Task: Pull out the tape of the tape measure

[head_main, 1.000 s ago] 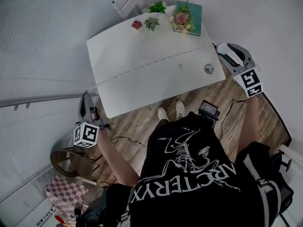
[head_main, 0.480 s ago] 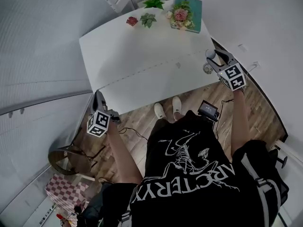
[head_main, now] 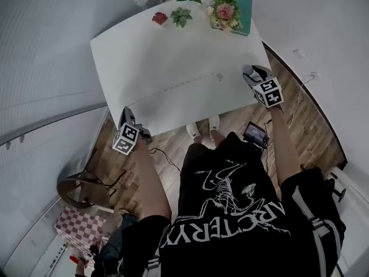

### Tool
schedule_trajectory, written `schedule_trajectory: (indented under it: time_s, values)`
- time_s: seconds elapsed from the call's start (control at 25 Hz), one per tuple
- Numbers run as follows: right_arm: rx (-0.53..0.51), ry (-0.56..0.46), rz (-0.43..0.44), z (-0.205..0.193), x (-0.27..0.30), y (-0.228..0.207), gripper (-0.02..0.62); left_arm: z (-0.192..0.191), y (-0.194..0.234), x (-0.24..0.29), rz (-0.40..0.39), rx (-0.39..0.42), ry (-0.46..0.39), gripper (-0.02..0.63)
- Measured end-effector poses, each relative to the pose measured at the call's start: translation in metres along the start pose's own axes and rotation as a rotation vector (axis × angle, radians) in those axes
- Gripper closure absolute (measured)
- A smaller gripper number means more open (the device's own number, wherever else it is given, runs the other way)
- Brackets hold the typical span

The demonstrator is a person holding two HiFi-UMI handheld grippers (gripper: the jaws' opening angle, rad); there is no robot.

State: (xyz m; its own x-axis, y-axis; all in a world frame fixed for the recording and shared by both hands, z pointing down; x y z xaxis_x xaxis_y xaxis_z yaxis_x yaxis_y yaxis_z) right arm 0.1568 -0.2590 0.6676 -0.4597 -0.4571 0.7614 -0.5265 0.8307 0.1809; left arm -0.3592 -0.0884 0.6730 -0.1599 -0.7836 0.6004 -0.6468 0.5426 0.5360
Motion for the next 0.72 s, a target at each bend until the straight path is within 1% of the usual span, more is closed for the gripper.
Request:
schedule_trajectory:
  time_s: [0.12, 0.2, 0.4, 0.72]
  values:
    - [0.028, 0.014, -0.002, -0.007, 0.014, 0.008, 0.377, -0.009, 0.009, 0.004, 0.049, 0.025, 0.015, 0.589]
    - [0.047, 0.021, -0.007, -0.011, 0.02, 0.012, 0.377, -0.014, 0.012, 0.005, 0.065, 0.038, 0.021, 0.591]
    - [0.078, 0.032, -0.022, -0.019, 0.023, 0.011, 0.377, -0.019, 0.017, 0.008, 0.08, 0.048, 0.035, 0.589]
    - [0.079, 0.049, 0.002, -0.02, 0.029, 0.011, 0.377, -0.022, 0.018, 0.014, 0.085, 0.057, 0.05, 0.589]
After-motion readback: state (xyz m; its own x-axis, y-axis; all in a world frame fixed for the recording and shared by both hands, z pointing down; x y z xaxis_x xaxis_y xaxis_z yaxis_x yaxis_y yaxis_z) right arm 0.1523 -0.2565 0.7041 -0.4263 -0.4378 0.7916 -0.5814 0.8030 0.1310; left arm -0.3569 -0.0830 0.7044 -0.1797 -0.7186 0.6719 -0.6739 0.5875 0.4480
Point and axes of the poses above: the fingertips, and each gripper's own axes: x forward along the fingers, y to its left, z out of its top, the point moved 1 cm from there along -x, backward along the fingers, and after that the axes turned 14 degrees about -x, right-handed, at the moved point
